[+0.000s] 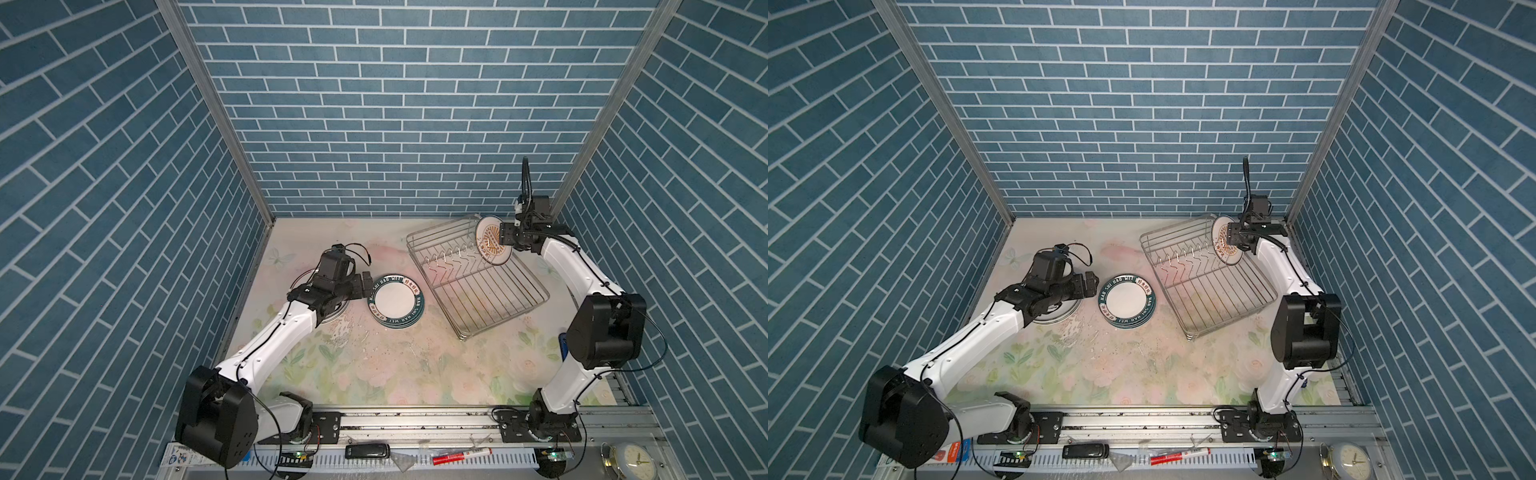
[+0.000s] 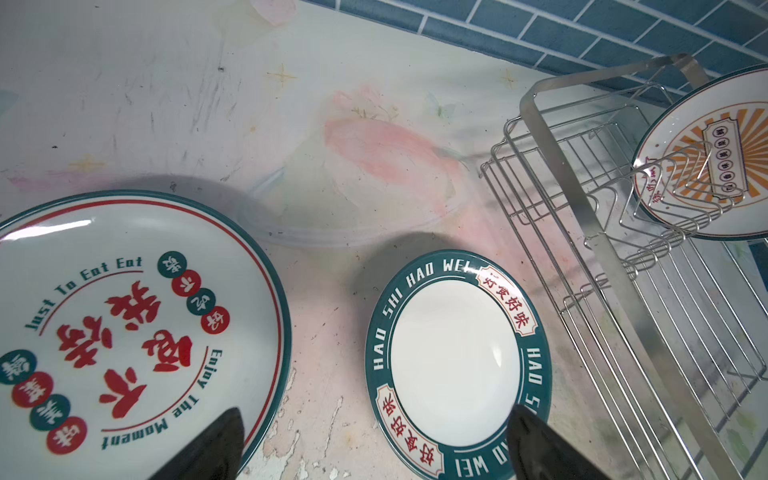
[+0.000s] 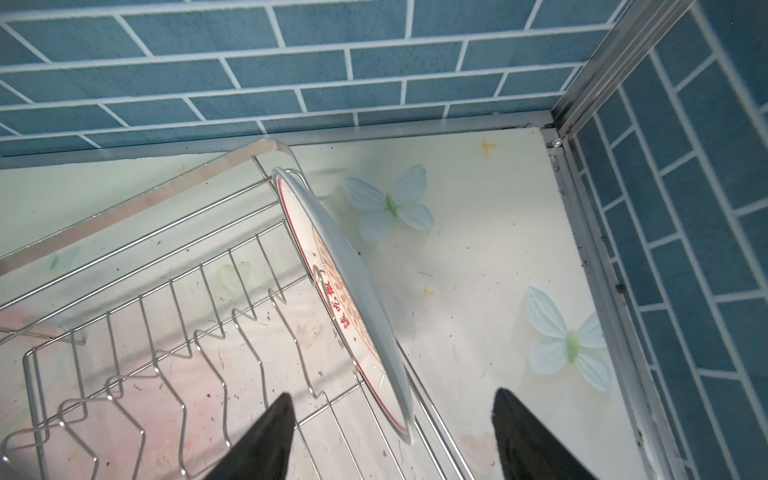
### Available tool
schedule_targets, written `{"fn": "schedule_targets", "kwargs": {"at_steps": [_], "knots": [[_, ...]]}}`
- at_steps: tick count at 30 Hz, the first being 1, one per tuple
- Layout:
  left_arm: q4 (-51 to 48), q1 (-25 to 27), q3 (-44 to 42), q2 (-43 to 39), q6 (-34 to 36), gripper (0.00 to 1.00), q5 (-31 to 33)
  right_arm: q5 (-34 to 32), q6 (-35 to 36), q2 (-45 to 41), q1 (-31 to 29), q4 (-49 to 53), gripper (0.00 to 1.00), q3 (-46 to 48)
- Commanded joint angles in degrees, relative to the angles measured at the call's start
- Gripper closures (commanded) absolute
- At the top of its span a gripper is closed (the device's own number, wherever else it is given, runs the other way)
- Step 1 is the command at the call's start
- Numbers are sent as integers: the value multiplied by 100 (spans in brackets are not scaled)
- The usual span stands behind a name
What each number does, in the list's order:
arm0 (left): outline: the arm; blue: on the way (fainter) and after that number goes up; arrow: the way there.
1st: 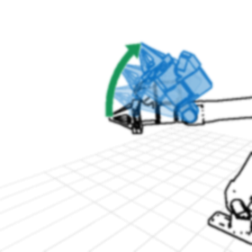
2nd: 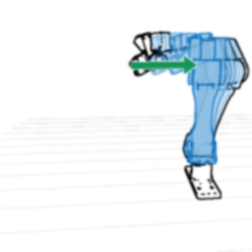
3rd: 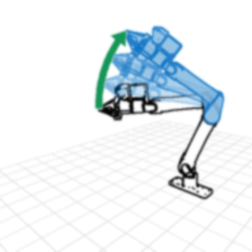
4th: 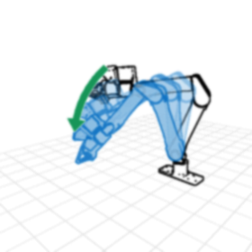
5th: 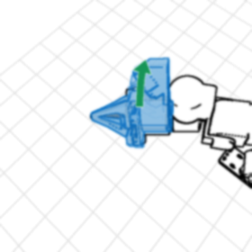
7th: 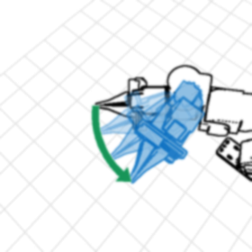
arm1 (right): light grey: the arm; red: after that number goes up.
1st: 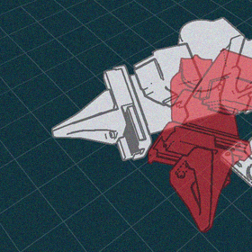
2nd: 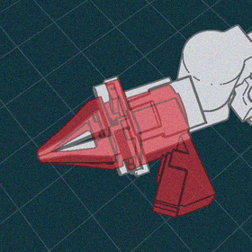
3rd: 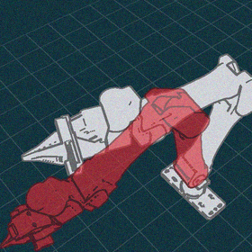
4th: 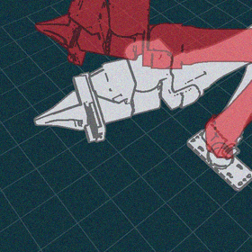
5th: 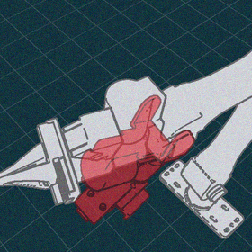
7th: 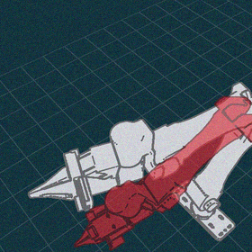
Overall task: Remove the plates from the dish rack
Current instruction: 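Open the left gripper and raise it while the right gripper reaches the orange-sunburst plate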
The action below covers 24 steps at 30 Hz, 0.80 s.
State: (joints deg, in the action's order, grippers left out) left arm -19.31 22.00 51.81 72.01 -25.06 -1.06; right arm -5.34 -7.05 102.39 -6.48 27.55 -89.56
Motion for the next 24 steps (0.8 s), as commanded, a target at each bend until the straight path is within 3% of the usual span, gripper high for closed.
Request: {"fn": "schedule_targets", "kwargs": {"at_steps": [1,13,24], "knots": [[-155,-7,8,31,-45,1,200,262,166,252,31,-63,28,-432],[-181,-3,66,57,-25,1,66,255,340,1101,143,133,49,-1249],[-188,-21,83,181,-101,1,56,1155,477,1318,254,-54,65,-1161]]}}
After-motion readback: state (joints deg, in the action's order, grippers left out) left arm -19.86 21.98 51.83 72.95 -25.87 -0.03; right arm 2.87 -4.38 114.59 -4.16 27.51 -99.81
